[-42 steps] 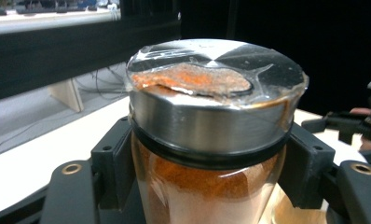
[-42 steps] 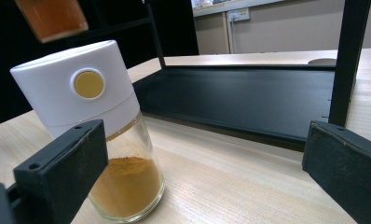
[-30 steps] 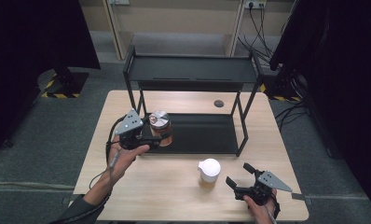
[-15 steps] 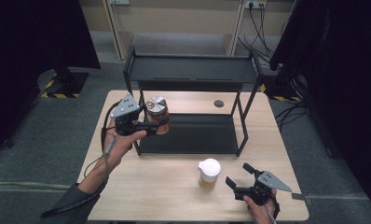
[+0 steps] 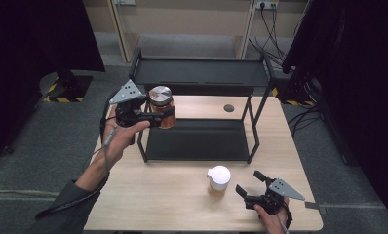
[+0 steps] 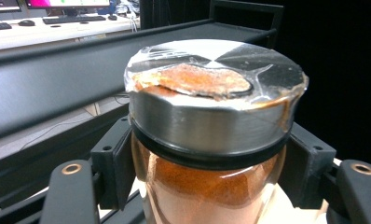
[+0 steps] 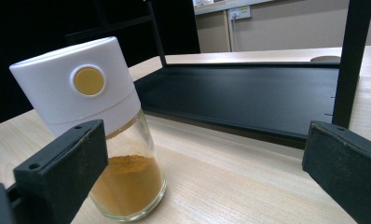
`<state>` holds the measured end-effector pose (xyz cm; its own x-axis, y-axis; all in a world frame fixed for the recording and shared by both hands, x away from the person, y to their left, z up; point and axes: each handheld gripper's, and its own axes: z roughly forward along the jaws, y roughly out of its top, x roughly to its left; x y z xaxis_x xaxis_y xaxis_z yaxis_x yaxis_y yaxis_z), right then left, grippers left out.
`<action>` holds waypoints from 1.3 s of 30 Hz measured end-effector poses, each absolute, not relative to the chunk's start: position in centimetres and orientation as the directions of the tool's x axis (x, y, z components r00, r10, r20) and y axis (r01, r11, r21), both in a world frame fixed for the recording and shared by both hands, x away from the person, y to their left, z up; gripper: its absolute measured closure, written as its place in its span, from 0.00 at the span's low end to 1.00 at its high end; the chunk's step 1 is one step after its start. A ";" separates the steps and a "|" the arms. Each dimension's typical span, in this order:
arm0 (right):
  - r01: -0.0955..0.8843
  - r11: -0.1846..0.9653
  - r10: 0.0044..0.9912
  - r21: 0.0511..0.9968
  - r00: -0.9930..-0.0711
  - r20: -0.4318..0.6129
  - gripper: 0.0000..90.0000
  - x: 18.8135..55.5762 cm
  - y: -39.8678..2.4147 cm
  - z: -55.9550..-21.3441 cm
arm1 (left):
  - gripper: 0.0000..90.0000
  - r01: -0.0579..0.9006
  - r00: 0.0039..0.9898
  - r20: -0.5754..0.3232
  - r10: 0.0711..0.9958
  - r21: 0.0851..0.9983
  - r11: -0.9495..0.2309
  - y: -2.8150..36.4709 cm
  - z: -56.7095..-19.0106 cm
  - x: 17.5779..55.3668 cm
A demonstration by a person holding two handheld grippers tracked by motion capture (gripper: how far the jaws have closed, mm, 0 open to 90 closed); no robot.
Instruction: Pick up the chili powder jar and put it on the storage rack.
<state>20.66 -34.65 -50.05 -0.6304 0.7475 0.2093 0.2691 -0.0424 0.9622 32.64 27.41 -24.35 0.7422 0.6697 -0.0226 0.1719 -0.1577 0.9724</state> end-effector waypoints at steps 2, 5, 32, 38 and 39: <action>0.269 -0.042 0.747 0.962 -0.631 0.209 0.00 20.7 -34.6 -50.0 | 0.34 0.169 0.741 -0.020 0.672 0.973 -0.157 27.3 -23.8 32.6; 0.269 -0.041 0.747 0.962 -0.631 0.209 0.00 20.7 -34.6 -50.0 | 0.34 0.168 0.738 -0.019 0.674 0.973 -0.156 27.2 -23.0 32.7; 0.275 -0.041 0.742 0.961 -0.635 0.214 0.00 20.7 -34.6 -50.0 | 0.34 0.175 0.669 -0.022 0.743 0.976 -0.128 26.9 -17.9 35.0; 0.277 -0.043 0.741 0.960 -0.636 0.216 0.00 20.8 -34.6 -50.0 | 0.34 0.178 0.646 -0.024 0.763 0.977 -0.119 26.7 -17.3 35.9; 0.277 -0.042 0.741 0.960 -0.636 0.216 0.00 20.8 -34.6 -50.0 | 0.34 0.177 0.642 -0.021 0.766 0.977 -0.121 26.7 -17.2 36.0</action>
<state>20.77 -34.63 -50.03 -0.6363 0.7406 0.2161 0.2768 -0.0423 0.9600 35.99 26.66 -17.21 0.6420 0.7664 -0.0214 0.1765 -0.1206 0.9769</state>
